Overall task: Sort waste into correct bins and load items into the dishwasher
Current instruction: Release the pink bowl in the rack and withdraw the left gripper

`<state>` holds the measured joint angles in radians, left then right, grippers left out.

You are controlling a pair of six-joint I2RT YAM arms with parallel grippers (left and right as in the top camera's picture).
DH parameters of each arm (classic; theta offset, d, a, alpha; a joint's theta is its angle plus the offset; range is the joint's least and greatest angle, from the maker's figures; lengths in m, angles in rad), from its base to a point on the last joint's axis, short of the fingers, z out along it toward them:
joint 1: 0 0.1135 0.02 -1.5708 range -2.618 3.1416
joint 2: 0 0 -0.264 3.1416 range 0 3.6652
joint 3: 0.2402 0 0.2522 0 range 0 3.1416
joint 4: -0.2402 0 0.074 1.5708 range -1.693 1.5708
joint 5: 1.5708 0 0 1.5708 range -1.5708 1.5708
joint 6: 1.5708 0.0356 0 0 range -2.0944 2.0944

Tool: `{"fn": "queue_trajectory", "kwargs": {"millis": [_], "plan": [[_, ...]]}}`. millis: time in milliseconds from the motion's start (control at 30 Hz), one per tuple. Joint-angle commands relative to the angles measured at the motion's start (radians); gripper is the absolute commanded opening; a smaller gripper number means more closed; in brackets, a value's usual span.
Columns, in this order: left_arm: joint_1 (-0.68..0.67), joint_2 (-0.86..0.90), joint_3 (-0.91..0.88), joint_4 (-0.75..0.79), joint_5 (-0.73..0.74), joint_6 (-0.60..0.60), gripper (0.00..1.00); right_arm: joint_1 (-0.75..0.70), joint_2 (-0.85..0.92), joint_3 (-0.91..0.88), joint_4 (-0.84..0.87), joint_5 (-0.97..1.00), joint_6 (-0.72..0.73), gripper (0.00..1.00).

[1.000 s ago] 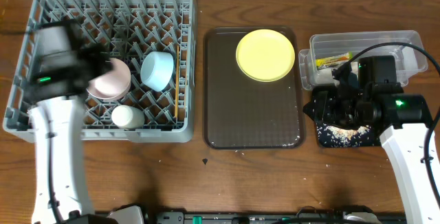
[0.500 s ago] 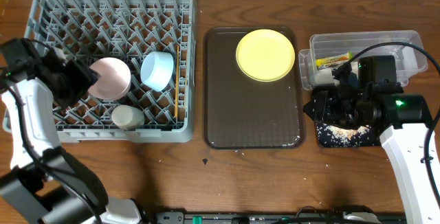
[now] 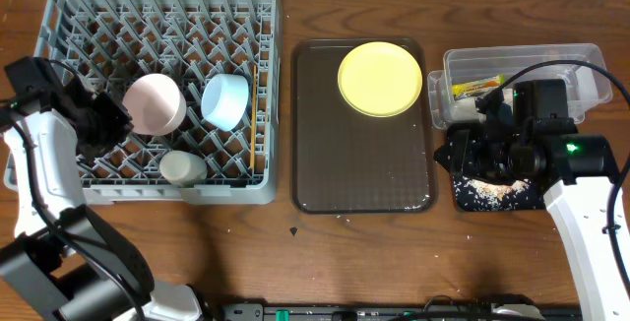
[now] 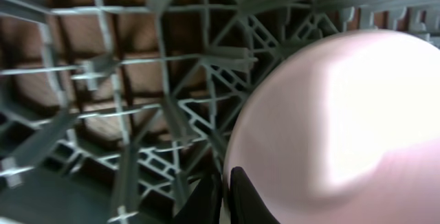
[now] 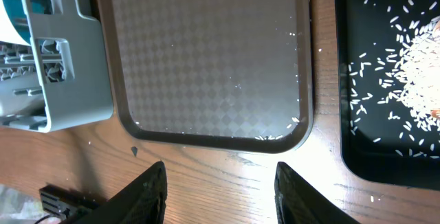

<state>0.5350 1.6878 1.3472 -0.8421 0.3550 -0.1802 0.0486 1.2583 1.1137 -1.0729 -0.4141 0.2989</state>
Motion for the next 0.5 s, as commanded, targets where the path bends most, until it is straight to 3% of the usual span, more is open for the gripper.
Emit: {"fn": "queue_trajectory", "kwargs": {"millis": [0, 200, 267, 333, 467], "plan": [[-0.027, -0.089, 0.013, -0.006, -0.169, 0.007, 0.07, -0.008, -0.011, 0.016, 0.003, -0.001, -0.016, 0.49], [-0.092, -0.116, 0.011, -0.024, -0.219, 0.028, 0.08, -0.008, -0.011, 0.016, 0.006, -0.001, -0.016, 0.48], [-0.092, -0.111, 0.011, -0.048, -0.218, 0.006, 0.17, -0.008, -0.011, 0.016, 0.006, -0.002, -0.016, 0.48], [-0.087, -0.105, 0.009, -0.058, -0.217, -0.025, 0.51, -0.008, -0.011, 0.016, 0.005, -0.002, -0.016, 0.48], [-0.086, -0.105, 0.009, -0.039, -0.208, -0.053, 0.68, -0.008, -0.011, 0.016, 0.005, -0.002, -0.016, 0.48]]}}
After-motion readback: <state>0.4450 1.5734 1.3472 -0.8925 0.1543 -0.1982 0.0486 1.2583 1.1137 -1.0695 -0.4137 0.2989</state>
